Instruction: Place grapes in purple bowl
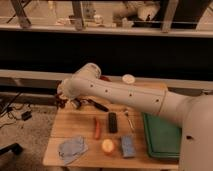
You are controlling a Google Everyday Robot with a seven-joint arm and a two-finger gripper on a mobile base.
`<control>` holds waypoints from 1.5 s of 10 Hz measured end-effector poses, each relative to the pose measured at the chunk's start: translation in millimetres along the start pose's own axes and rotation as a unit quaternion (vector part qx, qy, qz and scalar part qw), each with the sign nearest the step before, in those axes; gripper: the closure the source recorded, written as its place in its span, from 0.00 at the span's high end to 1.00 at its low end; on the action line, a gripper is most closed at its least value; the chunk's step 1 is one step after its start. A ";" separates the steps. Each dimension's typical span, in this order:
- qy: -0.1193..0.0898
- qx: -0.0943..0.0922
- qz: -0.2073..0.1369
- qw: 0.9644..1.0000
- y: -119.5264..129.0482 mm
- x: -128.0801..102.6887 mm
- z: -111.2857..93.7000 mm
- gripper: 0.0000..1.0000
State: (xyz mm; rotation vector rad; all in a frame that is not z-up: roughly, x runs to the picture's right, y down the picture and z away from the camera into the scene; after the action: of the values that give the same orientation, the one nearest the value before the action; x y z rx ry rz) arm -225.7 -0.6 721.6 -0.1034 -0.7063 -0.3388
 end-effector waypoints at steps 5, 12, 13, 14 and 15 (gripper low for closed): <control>0.032 0.022 -0.018 0.999 -59.5 28.1 -15.6 0.00; 0.034 0.024 -0.012 0.999 -101.5 88.1 0.8 0.00; 0.034 0.025 -0.012 0.999 -103.9 91.9 0.8 0.00; 0.034 0.025 -0.011 0.999 -103.9 92.7 0.5 0.00; 0.034 0.025 -0.011 0.999 -104.0 92.5 0.6 0.00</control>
State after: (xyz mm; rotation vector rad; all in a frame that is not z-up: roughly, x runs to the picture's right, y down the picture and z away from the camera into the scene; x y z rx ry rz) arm -195.8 -123.3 780.2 -0.0366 -0.6488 -0.3446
